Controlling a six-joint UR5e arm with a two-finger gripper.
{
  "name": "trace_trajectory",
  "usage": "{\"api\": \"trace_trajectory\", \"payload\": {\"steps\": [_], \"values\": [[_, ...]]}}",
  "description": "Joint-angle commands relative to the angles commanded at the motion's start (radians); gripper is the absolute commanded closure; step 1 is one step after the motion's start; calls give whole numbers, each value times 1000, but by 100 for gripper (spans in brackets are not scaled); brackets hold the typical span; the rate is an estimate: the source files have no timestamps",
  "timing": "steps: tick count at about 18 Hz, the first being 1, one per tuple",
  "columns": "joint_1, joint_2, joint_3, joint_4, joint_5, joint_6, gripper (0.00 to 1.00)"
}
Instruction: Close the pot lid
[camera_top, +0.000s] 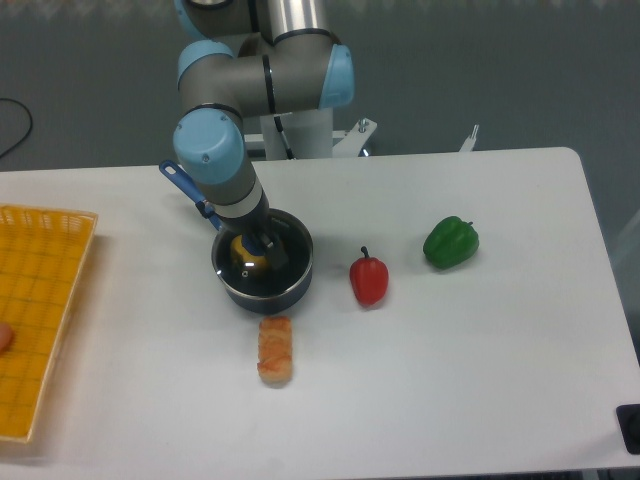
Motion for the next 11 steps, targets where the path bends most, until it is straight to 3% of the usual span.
{"api": "trace_trajectory", "payload": {"steps": [7, 11], "values": [[178, 12, 158, -12, -34, 30, 0], [310, 5, 189, -23, -74, 234, 0]]}}
